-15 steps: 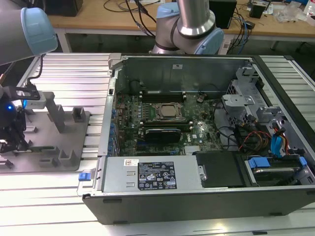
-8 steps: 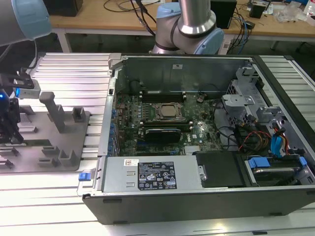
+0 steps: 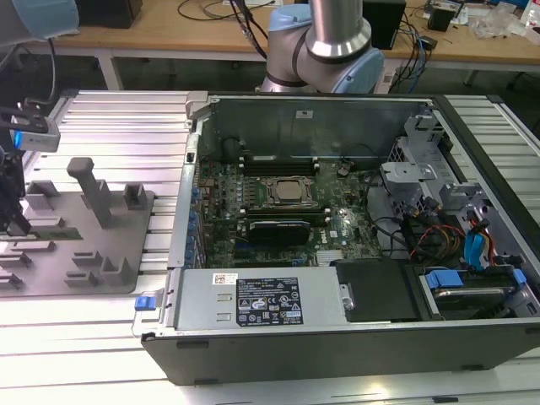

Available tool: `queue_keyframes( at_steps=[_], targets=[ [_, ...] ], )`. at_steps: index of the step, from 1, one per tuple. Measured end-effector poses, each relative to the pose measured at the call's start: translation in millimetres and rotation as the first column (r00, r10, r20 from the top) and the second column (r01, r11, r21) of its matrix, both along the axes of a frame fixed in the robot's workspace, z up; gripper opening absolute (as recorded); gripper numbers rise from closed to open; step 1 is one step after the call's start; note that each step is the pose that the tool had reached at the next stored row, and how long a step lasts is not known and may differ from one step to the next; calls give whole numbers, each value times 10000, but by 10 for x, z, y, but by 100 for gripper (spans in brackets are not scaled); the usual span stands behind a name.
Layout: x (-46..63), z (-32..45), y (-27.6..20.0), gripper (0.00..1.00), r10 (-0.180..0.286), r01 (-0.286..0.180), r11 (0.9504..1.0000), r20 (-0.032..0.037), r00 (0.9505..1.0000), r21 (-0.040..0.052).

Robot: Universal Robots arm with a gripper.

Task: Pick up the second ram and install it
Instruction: 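Pick up the second ram and move it above second insertion slot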

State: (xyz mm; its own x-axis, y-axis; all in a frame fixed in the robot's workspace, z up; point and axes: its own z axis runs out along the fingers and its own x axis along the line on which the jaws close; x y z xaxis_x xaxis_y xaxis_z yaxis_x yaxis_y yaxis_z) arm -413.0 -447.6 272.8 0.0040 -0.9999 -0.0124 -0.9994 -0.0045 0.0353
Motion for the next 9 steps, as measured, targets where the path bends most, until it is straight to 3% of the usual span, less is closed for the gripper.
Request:
queue_keyframes(
  at_steps=[9],
  targets=[
    [0,347,0,9,-25,25,10000,29,10000,0]
  ],
)
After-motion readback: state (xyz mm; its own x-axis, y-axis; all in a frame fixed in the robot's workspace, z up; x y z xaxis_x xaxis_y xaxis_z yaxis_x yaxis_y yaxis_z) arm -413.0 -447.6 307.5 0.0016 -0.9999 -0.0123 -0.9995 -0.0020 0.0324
